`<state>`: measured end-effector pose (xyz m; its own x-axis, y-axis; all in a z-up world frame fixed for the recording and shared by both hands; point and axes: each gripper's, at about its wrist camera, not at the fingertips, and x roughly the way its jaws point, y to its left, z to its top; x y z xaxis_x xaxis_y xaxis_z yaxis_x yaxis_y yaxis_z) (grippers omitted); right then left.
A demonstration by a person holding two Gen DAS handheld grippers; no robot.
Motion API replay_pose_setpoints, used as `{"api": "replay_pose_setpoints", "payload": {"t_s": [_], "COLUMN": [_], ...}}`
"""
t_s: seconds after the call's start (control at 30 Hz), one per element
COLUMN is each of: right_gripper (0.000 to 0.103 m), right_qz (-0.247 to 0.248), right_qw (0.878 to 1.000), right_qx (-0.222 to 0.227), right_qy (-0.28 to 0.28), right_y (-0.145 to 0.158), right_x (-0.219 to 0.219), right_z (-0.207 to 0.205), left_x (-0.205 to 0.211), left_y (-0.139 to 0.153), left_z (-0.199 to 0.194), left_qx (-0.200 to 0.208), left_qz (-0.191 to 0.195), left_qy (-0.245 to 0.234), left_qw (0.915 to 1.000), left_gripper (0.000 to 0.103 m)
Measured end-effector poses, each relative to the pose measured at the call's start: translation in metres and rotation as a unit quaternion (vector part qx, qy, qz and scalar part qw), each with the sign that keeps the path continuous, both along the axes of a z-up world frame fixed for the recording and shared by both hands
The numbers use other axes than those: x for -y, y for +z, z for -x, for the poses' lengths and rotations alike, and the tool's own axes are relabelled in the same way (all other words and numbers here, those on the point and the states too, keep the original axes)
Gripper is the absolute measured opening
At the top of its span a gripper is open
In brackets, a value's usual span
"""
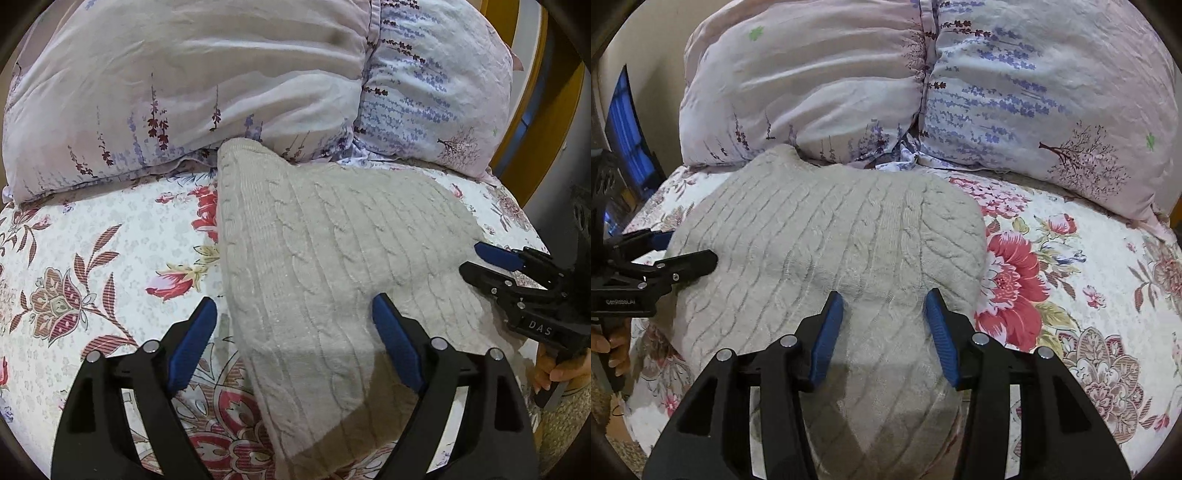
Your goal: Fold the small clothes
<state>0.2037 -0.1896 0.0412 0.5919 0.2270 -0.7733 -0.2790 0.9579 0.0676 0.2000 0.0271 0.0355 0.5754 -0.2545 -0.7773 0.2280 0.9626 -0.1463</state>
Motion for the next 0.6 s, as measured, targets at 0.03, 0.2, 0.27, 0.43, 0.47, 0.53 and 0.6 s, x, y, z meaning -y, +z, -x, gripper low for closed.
{"api": "replay_pose_setpoints", "payload": {"t_s": [0.03,0.2,0.27,0.43,0.47,0.53,0.6], "right_gripper": [0.049,0.080,0.085,0.096,0.098,0.102,0.102], "right_qz": [0.002,-0.013,-0.012,-0.026,-0.023,-0.011,-0.004], "right_qw": [1.000,0.999,0.998,0.993,0.993,0.991,0.990], "right_qx": [0.001,0.018,0.033,0.042,0.043,0.044,0.046], "right_qy": [-0.002,-0.029,-0.053,-0.103,-0.110,-0.126,-0.136], "right_y": [0.001,0.015,0.022,0.030,0.029,0.028,0.024], "right_x": [-0.001,0.009,0.019,0.048,0.051,0.054,0.053], "right_z": [0.001,0.014,0.024,0.053,0.057,0.067,0.080], "left_x": [-0.001,-0.014,-0.022,-0.047,-0.050,-0.054,-0.056], "left_y": [0.001,0.014,0.019,0.023,0.020,0.013,0.004], "left_z": [0.000,0.017,0.026,0.057,0.062,0.071,0.077], "left_qx": [0.000,0.026,0.035,0.059,0.057,0.042,0.020], "left_qz": [0.002,0.030,0.040,0.026,0.022,0.016,0.015], "left_qy": [0.001,0.003,0.007,0.041,0.047,0.062,0.073], "left_qw": [1.0000,0.9992,0.9986,0.9971,0.9970,0.9971,0.9970], "left_gripper": [0.088,0.089,0.096,0.101,0.101,0.101,0.101]}}
